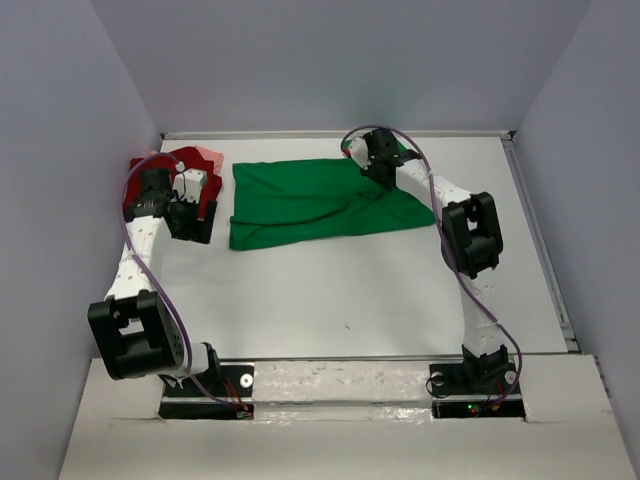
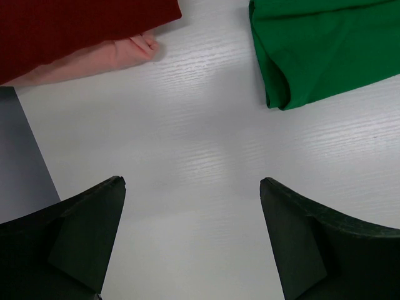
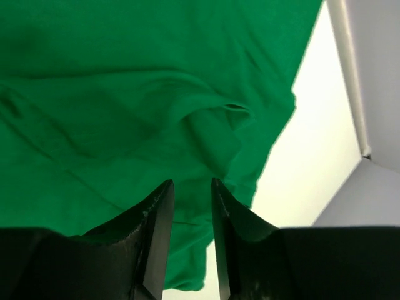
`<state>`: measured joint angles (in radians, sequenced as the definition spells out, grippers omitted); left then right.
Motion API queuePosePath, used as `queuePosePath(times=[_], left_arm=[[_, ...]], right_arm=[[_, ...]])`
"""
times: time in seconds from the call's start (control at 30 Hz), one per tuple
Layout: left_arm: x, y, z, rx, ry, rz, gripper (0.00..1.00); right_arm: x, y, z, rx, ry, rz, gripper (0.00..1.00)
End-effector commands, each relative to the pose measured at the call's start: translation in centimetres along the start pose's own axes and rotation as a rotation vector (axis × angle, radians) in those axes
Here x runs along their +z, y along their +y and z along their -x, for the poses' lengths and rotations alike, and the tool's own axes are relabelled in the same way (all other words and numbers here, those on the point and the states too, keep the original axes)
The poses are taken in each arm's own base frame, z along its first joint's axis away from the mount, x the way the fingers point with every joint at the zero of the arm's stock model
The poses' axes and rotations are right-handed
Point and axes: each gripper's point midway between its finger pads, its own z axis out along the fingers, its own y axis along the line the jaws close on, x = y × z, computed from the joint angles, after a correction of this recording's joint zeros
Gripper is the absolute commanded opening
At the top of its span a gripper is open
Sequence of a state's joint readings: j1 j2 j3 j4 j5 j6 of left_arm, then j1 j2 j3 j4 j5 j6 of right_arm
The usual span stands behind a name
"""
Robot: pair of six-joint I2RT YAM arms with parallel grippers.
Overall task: Fold and stack the t-shirts
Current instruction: Fold the tshirt
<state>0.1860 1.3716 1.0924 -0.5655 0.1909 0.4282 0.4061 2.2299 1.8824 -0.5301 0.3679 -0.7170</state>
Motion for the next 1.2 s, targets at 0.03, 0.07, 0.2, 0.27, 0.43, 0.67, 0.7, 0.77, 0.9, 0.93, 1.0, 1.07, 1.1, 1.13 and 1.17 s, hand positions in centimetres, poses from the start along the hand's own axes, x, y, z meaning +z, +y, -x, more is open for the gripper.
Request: queuePosePath(times=[0.03,0.07,0.2,0.27,0.43,0.67,0.7,0.77,0.9,0.93,1.0,1.07,1.1,1.13,1.17], left_arm=[[-0.1,0.0,0.2,-0.011,-0.011,-0.003,0.99],[-0.1,0.1,0.2,-0.011,-0.011,-0.002,0.99],[0.0,0.1,0.2,-0.013,-0.006,-0.003,0.99],[0.1,0.1,0.1,-0.015,-0.004,-0.002,0.99],[0.1,0.2,-0.1,-0.016,0.001,0.004,0.99],[0.3,0.2,-0.3,-0.010,0.005,0.006,0.99],[0.3,0.3,-0.2,-0.010,0.004,0.008,0.99],[0.3,0.3,-0.1,-0.013,0.004,0.007,0.99],[0.5,0.3,-0.1,-0.012,0.009,0.007,0.99],[0.4,0.3,-0.1,-0.013,0.008,0.008,0.99],[0.5,0.4,-0.1,-0.012,0.008,0.008,0.99],[0.5,0.4,-0.1,-0.012,0.008,0.008,0.99],[0.6,0.4,-0.1,-0.012,0.008,0.008,0.99],[0.6,0.4,-0.1,-0.012,0.009,0.007,0.99],[0.7,0.4,-0.1,-0.012,0.012,0.006,0.99]], right_arm=[[-1.7,2.2,2.6,0.019,-0.064,0.111,0.31],[-1.4,2.7,2.7,0.013,-0.060,0.135,0.31],[-1.0,3.6,3.4,0.005,-0.066,0.164,0.31],[-0.9,4.4,3.9,-0.003,-0.072,0.188,0.31],[-0.4,5.4,4.2,-0.012,-0.060,0.214,0.32],[0.3,6.6,3.3,-0.016,-0.035,0.243,0.36],[0.3,6.6,3.3,-0.018,-0.034,0.244,0.36],[0.4,6.8,3.1,-0.020,-0.027,0.247,0.37],[0.6,7.1,3.0,-0.019,-0.023,0.255,0.37],[0.6,7.2,2.9,-0.018,-0.024,0.258,0.37],[0.7,7.4,2.8,-0.018,-0.020,0.264,0.37],[0.9,7.6,2.7,-0.018,-0.016,0.269,0.37],[0.9,7.7,2.7,-0.017,-0.014,0.271,0.36],[0.9,7.8,2.6,-0.019,-0.013,0.273,0.35],[1.0,7.9,2.6,-0.018,-0.013,0.275,0.34]])
